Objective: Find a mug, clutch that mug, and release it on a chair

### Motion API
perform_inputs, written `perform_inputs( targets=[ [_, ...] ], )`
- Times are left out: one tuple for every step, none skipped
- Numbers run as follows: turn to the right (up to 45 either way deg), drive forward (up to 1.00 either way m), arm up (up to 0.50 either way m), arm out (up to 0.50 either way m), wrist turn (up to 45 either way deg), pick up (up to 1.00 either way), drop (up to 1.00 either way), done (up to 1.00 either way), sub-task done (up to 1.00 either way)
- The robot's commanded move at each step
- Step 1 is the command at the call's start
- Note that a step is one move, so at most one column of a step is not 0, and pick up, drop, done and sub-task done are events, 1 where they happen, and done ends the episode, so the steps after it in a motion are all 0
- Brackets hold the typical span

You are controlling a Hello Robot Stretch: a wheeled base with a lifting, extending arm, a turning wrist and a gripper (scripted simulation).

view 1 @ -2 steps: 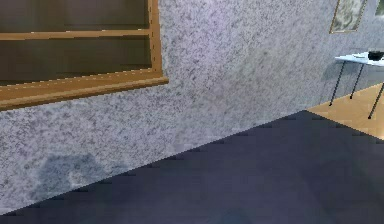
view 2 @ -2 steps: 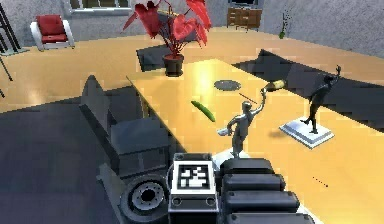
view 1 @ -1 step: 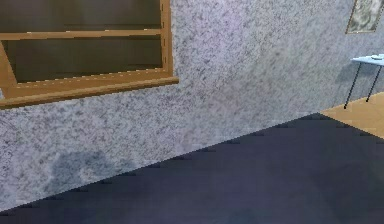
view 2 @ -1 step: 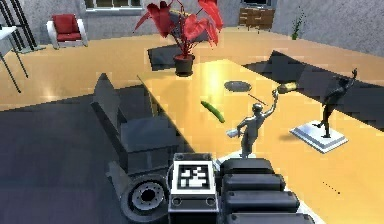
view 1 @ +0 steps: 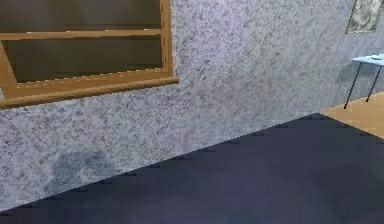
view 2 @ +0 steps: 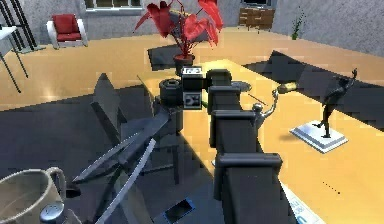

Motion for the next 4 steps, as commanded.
perform_inputs(
  targets=[
    [0.0, 0.00, 0.00, 0.00, 45.0, 0.00, 0.00, 0.00, 0.00],
    [0.0, 0.00, 0.00, 0.00, 45.0, 0.00, 0.00, 0.00, 0.00],
    [0.0, 0.00, 0.00, 0.00, 45.0, 0.00, 0.00, 0.00, 0.00],
    [0.0, 0.00, 0.00, 0.00, 9.0, 0.00, 0.00, 0.00, 0.00]
  ],
)
